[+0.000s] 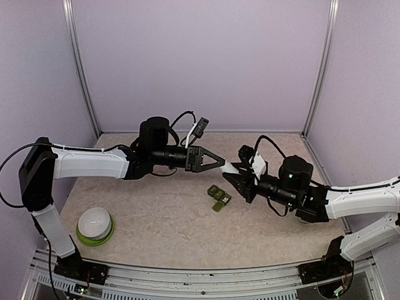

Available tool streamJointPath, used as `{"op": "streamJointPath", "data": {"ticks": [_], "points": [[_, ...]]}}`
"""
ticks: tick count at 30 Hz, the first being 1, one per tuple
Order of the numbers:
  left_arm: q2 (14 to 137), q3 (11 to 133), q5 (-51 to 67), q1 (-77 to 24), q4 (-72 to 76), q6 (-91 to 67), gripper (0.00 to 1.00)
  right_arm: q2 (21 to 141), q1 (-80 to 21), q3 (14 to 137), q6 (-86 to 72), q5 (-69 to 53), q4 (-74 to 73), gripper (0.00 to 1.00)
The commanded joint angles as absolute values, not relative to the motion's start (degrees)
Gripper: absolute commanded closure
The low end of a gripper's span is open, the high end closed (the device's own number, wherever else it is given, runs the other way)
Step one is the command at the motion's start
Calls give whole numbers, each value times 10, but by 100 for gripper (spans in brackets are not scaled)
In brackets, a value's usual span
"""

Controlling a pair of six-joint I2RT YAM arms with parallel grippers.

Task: Sort the pills into containers
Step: Close the lid of the pill bottle.

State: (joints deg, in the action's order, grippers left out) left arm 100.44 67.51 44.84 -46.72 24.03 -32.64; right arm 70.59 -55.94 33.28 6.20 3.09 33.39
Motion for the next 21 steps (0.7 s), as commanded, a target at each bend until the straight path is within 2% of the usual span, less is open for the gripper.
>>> {"op": "streamJointPath", "data": {"ticks": [1,6,10,13,14,15,16,21], "points": [[990,660,497,-481,245,-265,69,678,-548,343,-11,-75,375,89],[972,644,532,-474,240,-200,63,679,-520,345,-71,-146,366,89],[950,631,530,-465,237,-175,47,681,-515,339,-83,-155,363,89],[927,614,515,-453,268,-200,30,677,-514,333,-72,-139,360,89],[920,608,508,-450,275,-208,20,675,-515,333,-67,-131,355,89],[913,603,493,-445,277,-221,5,672,-515,335,-60,-123,350,89],[906,599,481,-443,278,-231,2,669,-515,336,-54,-114,346,89],[893,594,441,-438,279,-279,1,668,-514,358,-30,-59,321,89]]}}
